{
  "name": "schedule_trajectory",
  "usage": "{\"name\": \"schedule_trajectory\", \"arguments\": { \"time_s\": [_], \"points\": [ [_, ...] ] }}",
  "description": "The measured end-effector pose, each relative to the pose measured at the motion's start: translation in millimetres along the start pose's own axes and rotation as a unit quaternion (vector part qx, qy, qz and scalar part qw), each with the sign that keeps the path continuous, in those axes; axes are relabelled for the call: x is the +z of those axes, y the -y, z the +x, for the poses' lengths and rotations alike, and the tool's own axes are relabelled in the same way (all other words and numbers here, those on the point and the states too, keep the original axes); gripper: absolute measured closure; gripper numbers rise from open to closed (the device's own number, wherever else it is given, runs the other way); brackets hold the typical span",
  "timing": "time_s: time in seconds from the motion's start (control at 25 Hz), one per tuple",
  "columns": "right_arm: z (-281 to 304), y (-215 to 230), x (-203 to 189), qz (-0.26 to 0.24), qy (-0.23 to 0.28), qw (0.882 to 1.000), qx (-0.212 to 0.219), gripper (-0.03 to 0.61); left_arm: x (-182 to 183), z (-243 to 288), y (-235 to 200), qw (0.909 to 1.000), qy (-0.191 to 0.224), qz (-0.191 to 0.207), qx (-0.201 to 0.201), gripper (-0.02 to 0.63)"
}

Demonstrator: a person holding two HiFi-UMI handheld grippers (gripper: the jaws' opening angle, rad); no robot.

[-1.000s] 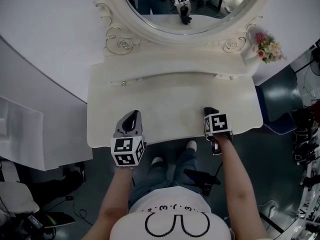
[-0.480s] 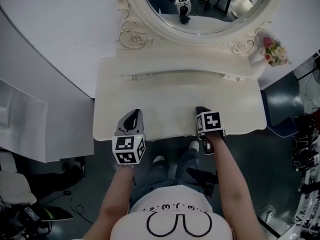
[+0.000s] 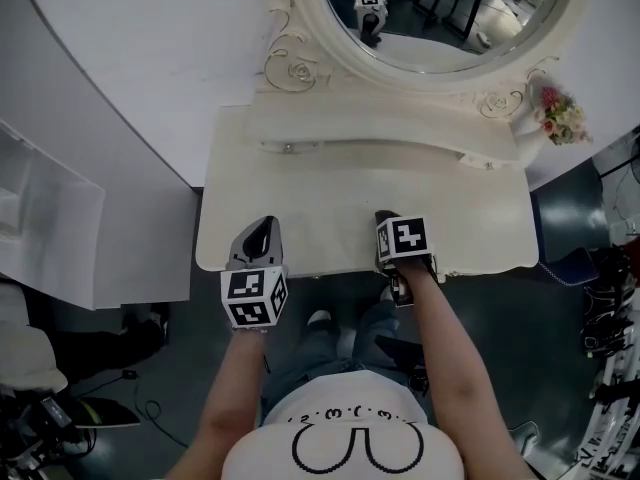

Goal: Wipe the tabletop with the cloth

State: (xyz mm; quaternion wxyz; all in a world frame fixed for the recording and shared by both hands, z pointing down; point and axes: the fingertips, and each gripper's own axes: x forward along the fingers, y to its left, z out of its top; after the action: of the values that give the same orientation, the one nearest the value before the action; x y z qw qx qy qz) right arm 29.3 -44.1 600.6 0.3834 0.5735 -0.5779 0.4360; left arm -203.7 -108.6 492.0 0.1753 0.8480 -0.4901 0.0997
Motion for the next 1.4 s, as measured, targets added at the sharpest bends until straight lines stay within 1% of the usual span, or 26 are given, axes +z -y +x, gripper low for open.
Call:
{"name": "schedule_trajectory", "arguments": {
  "time_s": [0.52,0.68,0.92,1.2,1.4],
  "points": [
    [12.6,-94.0,16.9,-0.035,-0.004,0.997,0.066,0.499,-3.7,-30.2,-41.5,0.9983,0.006,-0.014,0.056,0.617],
    [17.3,-119.6,21.7,-0.047,-0.005,0.996,0.072,0.499,-4.8,-39.8,-56.8,0.9970,0.007,-0.018,0.075,0.617],
    [22.6,-160.5,28.2,-0.072,-0.008,0.994,0.085,0.499,-8.4,-61.2,-84.5,0.9935,0.011,-0.028,0.109,0.617],
    [28.6,-209.8,34.9,-0.077,-0.017,0.990,0.118,0.499,-18.6,-83.3,-106.6,0.9893,0.008,-0.040,0.140,0.617],
    [33.2,-247.5,41.5,-0.088,-0.022,0.986,0.138,0.499,-16.8,-91.2,-126.1,0.9856,0.016,-0.046,0.162,0.617]
  ]
}}
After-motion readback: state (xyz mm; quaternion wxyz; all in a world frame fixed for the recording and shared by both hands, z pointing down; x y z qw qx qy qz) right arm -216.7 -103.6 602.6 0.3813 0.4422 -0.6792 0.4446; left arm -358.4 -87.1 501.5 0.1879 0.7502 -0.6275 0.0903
